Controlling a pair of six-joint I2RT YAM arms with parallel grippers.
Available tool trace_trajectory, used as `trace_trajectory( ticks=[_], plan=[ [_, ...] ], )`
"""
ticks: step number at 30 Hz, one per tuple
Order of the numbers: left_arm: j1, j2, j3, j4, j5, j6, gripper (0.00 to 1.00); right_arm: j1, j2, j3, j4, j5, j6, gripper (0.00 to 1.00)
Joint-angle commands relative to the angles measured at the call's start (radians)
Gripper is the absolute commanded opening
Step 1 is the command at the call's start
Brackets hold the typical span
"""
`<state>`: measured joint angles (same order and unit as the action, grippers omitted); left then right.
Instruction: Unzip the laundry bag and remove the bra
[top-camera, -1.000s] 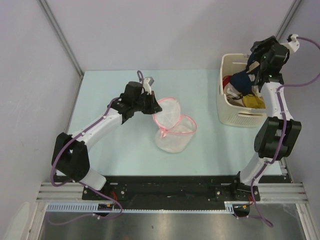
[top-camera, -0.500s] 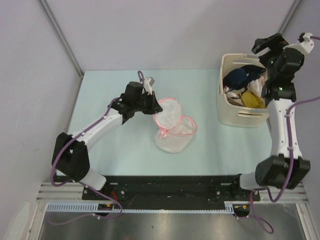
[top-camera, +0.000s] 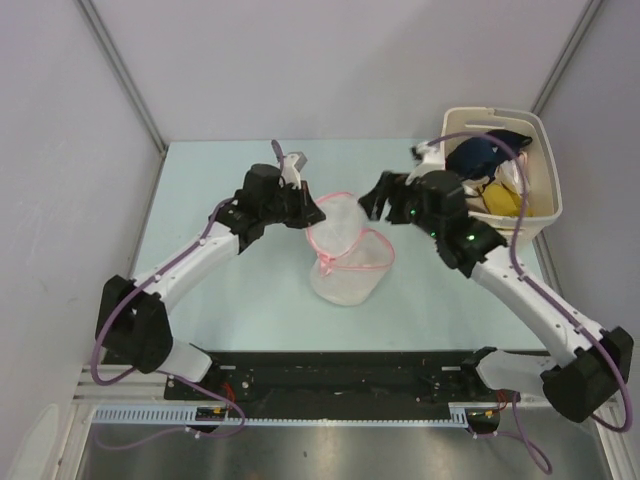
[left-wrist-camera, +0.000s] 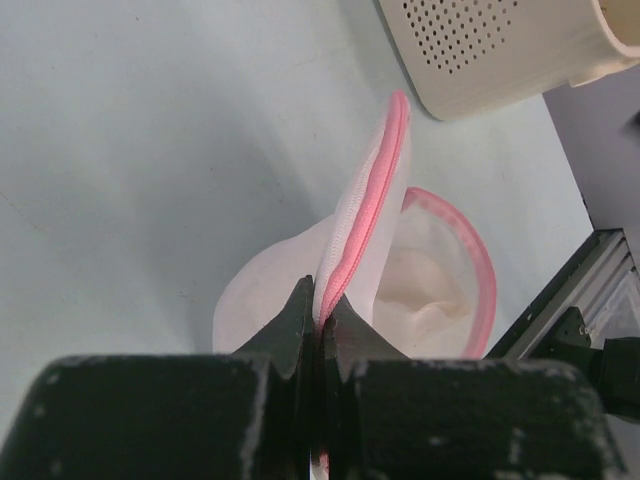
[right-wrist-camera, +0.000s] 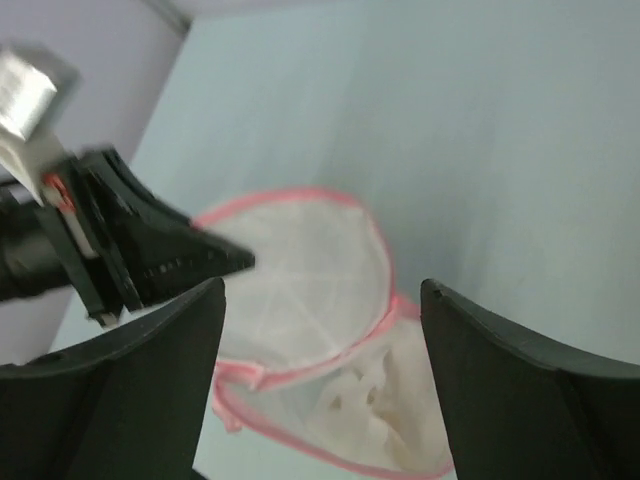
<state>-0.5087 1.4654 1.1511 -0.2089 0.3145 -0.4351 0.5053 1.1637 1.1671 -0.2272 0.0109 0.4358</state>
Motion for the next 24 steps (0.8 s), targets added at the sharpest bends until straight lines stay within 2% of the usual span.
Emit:
trace_trajectory(
  ticks=[1, 3, 6, 13, 16, 17, 20, 24],
  plan=[
    [-0.008, -0.06, -0.034, 0.054, 0.041, 0.044, 0.0, 0.168, 0.03, -0.085, -0.028, 0.07, 0.052, 0.79],
    [-0.007, -0.073, -0.048, 0.065, 0.04, 0.042, 0.0, 0.206, 0.044, -0.124, -0.008, 0.077, 0.093, 0.68],
    [-0.008, -0.085, -0.057, 0.075, 0.043, 0.035, 0.0, 0.249, 0.056, -0.179, 0.011, 0.096, 0.13, 0.6],
    [-0.008, -0.093, -0.059, 0.072, 0.047, 0.033, 0.01, 0.302, 0.135, -0.211, -0.014, 0.167, 0.141, 0.55],
    [-0.008, -0.097, -0.063, 0.077, 0.047, 0.03, 0.0, 0.317, 0.215, -0.213, -0.021, 0.179, 0.126, 0.66],
    [-0.008, -0.097, -0.064, 0.08, 0.049, 0.029, 0.0, 0.317, 0.241, -0.215, -0.023, 0.184, 0.121, 0.73],
    [-0.01, -0.091, -0.062, 0.08, 0.049, 0.027, 0.01, 0.322, 0.33, -0.213, -0.02, 0.221, 0.124, 0.82],
    [-0.01, -0.079, -0.057, 0.063, 0.055, 0.033, 0.0, 0.351, 0.441, -0.213, -0.006, 0.257, 0.119, 0.85]
  ],
)
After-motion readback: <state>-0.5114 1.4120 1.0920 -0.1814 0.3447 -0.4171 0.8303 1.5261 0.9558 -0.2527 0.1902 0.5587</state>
